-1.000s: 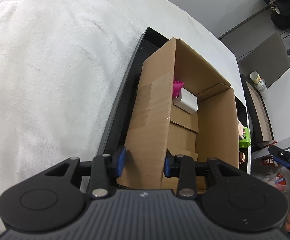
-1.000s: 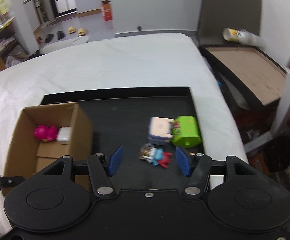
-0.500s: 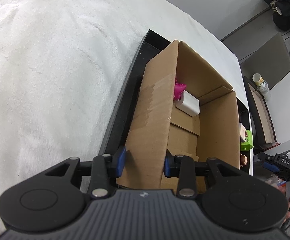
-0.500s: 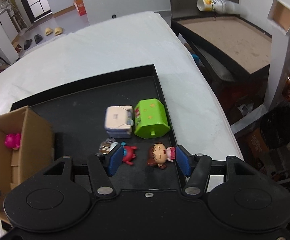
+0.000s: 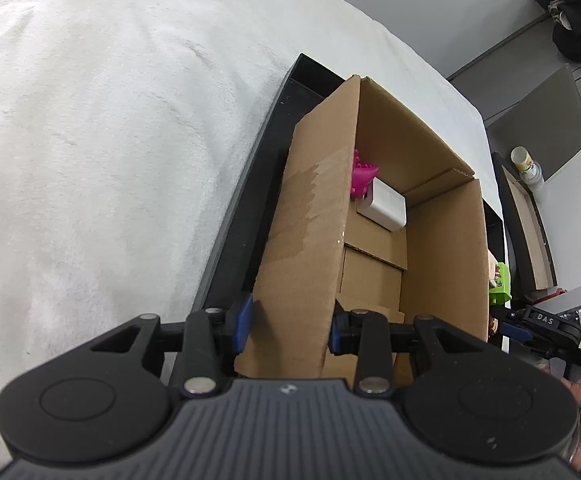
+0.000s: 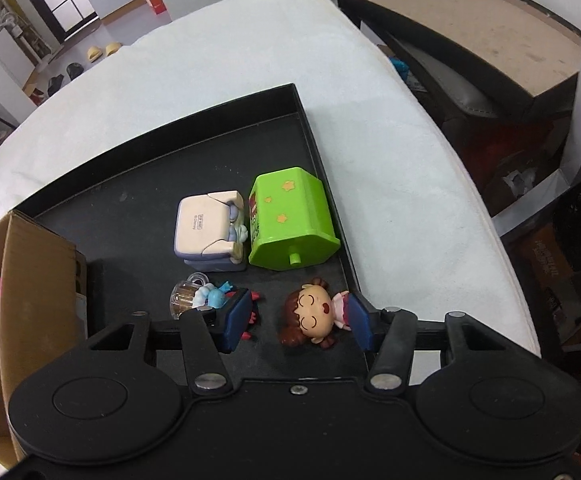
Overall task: Organize rigid objects
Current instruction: 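Move the right gripper back toward the small doll figures on the tray, then close the right gripper on the brown-haired doll figure, then lift the brown-haired doll with the right gripper and carry it over the box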
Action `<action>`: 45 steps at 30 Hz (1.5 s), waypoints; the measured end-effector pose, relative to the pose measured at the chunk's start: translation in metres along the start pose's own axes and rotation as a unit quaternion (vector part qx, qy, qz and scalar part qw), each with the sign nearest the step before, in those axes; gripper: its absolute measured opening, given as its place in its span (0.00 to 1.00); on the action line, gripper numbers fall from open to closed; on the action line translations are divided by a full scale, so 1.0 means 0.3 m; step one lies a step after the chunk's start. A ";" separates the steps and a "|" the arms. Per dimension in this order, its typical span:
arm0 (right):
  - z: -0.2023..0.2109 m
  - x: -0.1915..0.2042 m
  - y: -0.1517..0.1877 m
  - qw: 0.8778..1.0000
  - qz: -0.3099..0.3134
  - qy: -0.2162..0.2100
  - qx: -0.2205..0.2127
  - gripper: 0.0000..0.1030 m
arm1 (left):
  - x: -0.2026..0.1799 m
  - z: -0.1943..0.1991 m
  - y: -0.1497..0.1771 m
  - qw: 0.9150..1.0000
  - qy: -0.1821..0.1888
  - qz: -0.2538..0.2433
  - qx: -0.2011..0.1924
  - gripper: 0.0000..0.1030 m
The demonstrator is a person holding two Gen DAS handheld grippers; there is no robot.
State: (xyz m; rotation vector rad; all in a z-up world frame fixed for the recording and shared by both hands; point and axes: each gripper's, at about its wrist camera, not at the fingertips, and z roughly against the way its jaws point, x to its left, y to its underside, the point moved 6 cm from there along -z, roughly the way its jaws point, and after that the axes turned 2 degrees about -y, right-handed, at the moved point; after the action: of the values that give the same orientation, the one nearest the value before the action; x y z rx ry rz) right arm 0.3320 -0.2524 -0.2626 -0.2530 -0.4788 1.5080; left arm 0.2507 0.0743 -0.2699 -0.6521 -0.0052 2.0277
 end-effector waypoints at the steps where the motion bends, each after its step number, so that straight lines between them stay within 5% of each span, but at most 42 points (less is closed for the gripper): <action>1: -0.005 0.002 -0.001 1.000 0.004 0.002 0.001 0.49 | 0.000 0.000 0.000 1.000 0.000 0.000 0.000 0.34; 24: 0.008 0.112 0.040 0.995 0.091 0.039 0.031 0.46 | 0.000 -0.007 0.004 1.000 0.007 -0.002 0.001 0.35; 30: -0.044 0.127 0.068 0.985 0.144 0.084 0.051 0.59 | 0.004 -0.005 0.004 1.000 0.010 0.000 0.002 0.35; 34: -0.061 0.156 0.097 0.981 0.161 0.082 0.064 0.43 | 0.005 -0.005 0.005 1.000 0.010 0.000 0.002 0.35; 45: 0.058 0.261 0.097 0.978 0.187 0.078 0.046 0.43 | 0.004 0.000 0.004 1.000 0.009 0.000 0.000 0.35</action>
State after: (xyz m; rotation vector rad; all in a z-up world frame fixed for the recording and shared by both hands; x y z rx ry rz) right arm 0.2978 -0.1754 -0.2489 -0.4014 -0.2427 1.8545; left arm 0.2495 0.0746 -0.2707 -0.6692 0.0052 2.0217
